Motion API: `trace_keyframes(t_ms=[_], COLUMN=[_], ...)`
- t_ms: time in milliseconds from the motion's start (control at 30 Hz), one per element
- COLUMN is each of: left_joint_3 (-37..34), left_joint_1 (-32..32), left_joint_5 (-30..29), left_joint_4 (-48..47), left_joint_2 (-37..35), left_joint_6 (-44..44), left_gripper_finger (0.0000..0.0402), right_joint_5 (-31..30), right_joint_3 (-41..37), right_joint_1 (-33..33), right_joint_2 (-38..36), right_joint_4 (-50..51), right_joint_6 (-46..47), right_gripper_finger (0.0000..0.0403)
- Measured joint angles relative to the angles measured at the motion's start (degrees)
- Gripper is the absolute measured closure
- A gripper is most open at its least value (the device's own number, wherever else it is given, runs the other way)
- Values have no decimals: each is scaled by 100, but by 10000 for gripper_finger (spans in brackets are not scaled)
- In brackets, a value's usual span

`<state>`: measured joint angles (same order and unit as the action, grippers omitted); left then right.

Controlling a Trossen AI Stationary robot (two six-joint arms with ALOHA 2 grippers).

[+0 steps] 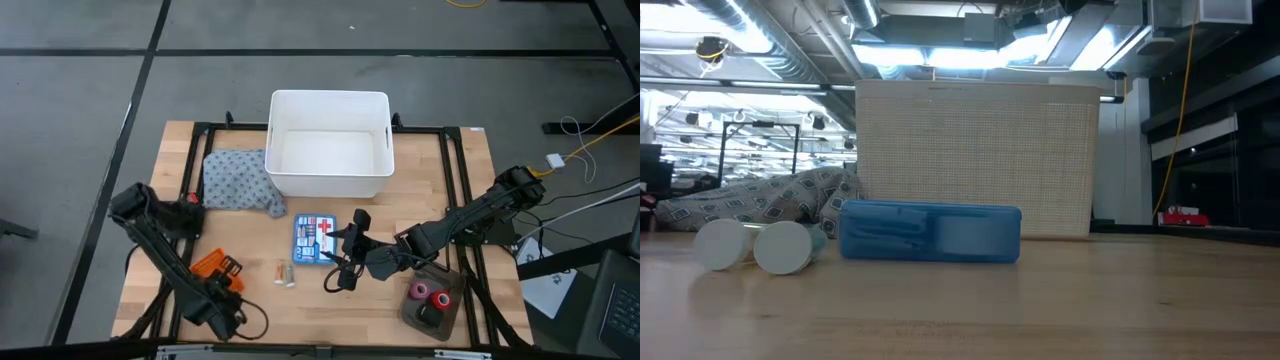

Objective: Pick & place medical supplies in basket/bin
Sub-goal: Put the left yellow pill bottle into the orange bin, then put the yellow pill bottle into the orange bin

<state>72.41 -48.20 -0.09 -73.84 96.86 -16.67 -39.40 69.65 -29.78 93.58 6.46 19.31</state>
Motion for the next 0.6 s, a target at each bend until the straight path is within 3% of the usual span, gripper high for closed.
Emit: trace_keyframes(t_ms=[233,433,600], left_joint_3=[-834,-648,-103], left_joint_1=[-149,-147,-124], left_joint_5=[-109,-181,-907], left_joint_4=[109,-59,-182], left_joint_2=[11,8,6], left_joint_6=[-428,-466,20], left_gripper_finger=[256,196,172], right_joint_5=[0,-2,-4], right_joint_3=[0,0,0], right_joint_1=[1,2,0], right_joint_2=[0,0,0], right_joint_4=[0,0,0], right_joint_6=[17,17,15], right_gripper_finger=[183,183,183])
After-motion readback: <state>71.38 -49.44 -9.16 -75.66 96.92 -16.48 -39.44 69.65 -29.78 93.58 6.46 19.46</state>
